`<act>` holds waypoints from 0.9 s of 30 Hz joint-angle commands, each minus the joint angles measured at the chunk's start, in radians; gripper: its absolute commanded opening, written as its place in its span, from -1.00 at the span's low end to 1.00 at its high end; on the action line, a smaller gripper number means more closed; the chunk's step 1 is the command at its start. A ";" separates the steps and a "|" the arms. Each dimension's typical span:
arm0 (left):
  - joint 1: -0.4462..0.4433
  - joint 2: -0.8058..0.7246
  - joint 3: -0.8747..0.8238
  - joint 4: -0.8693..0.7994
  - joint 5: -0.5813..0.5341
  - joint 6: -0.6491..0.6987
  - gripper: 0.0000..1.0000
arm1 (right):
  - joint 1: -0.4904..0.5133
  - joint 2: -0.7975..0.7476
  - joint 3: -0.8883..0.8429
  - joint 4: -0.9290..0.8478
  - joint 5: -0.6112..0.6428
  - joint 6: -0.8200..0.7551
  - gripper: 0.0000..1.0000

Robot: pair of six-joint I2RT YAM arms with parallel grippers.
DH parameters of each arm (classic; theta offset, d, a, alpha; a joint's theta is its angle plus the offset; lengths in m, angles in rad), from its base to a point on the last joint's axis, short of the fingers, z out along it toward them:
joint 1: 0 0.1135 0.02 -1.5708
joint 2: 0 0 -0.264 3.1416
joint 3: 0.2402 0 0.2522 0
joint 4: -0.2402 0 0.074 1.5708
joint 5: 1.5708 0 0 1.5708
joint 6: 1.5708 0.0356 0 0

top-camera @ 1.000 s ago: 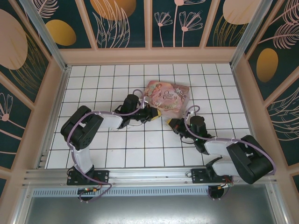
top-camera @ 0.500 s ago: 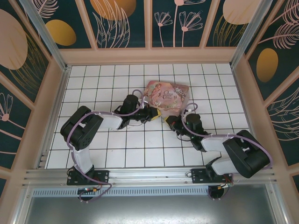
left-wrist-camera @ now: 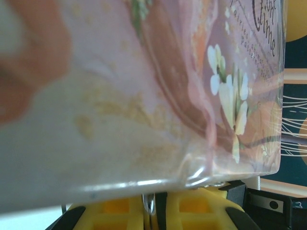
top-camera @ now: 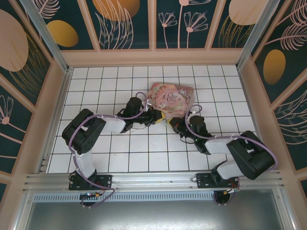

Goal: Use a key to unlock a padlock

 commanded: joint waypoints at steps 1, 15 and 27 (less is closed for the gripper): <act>-0.001 -0.009 -0.007 0.065 0.033 -0.023 -1.00 | 0.008 0.004 0.030 0.046 0.014 0.009 -1.00; -0.002 -0.012 -0.015 0.075 0.031 -0.025 -1.00 | -0.002 0.000 0.040 0.053 0.021 0.011 -1.00; -0.001 -0.012 -0.018 0.075 0.026 -0.023 -1.00 | -0.005 -0.013 0.029 0.053 0.026 0.012 -1.00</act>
